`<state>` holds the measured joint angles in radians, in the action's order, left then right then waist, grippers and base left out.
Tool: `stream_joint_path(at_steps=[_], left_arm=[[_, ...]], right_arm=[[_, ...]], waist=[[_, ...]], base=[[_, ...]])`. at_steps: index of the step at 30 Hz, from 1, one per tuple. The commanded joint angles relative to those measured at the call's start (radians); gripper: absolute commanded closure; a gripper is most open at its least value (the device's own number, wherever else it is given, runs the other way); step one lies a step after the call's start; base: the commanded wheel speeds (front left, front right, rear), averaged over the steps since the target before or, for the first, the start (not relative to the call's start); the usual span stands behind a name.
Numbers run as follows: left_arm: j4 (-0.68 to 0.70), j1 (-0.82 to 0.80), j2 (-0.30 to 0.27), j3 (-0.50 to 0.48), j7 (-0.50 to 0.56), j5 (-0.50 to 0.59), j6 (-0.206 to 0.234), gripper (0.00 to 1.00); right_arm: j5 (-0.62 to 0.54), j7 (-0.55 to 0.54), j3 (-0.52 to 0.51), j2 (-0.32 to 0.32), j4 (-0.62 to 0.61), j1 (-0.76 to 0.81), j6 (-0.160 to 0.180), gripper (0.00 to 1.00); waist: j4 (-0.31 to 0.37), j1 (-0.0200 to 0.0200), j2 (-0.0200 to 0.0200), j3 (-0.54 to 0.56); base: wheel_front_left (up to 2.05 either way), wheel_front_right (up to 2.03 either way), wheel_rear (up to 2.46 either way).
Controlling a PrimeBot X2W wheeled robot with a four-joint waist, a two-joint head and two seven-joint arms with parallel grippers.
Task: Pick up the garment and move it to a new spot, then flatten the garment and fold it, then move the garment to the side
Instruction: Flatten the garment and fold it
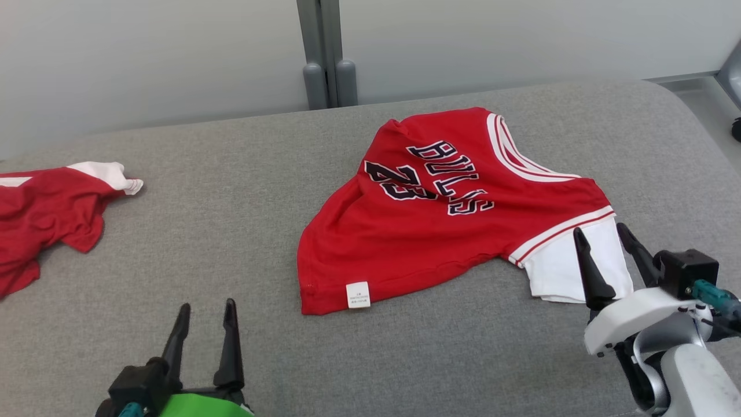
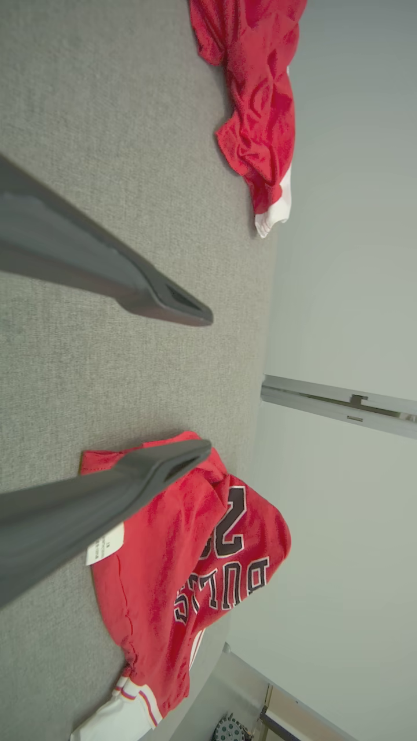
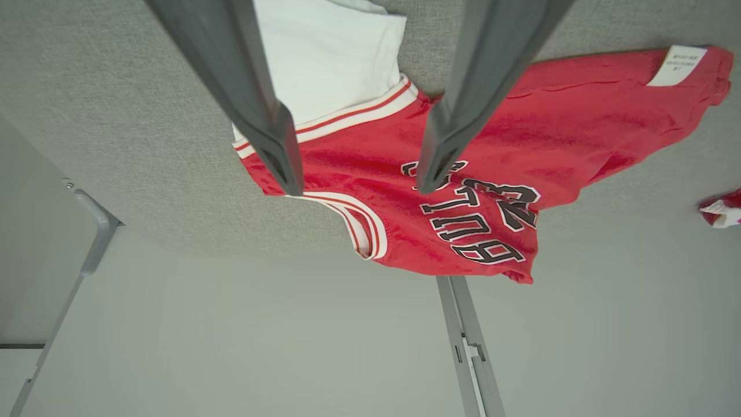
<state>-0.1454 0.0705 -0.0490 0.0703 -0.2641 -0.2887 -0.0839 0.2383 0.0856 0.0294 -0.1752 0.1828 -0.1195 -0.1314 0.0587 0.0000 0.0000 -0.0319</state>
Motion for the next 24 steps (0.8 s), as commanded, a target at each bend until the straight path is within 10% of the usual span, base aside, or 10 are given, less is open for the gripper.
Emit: stream_joint_path(at_steps=[1,11,24], left_arm=[[-0.031,-0.031,-0.003,0.016,0.008,-0.021,-0.007,0.00],[-0.232,-0.222,-0.003,0.172,0.181,-0.084,-0.003,0.00],[-0.339,-0.331,-0.004,0.222,0.258,-0.116,0.071,0.00]], right_arm=[[-0.006,-0.036,-0.016,-0.015,0.011,-0.025,0.001,0.00],[0.003,-0.362,-0.159,-0.014,0.207,-0.176,0.001,0.00],[-0.047,-0.379,-0.202,0.020,0.468,-0.289,0.001,0.00]], waist=[[0.015,0.0000,0.0000,-0.018],[0.056,0.0000,0.0000,-0.109],[0.069,0.0000,0.0000,-0.156]], base=[[0.00,0.00,0.00],[0.00,0.00,0.00],[0.00,0.00,0.00]])
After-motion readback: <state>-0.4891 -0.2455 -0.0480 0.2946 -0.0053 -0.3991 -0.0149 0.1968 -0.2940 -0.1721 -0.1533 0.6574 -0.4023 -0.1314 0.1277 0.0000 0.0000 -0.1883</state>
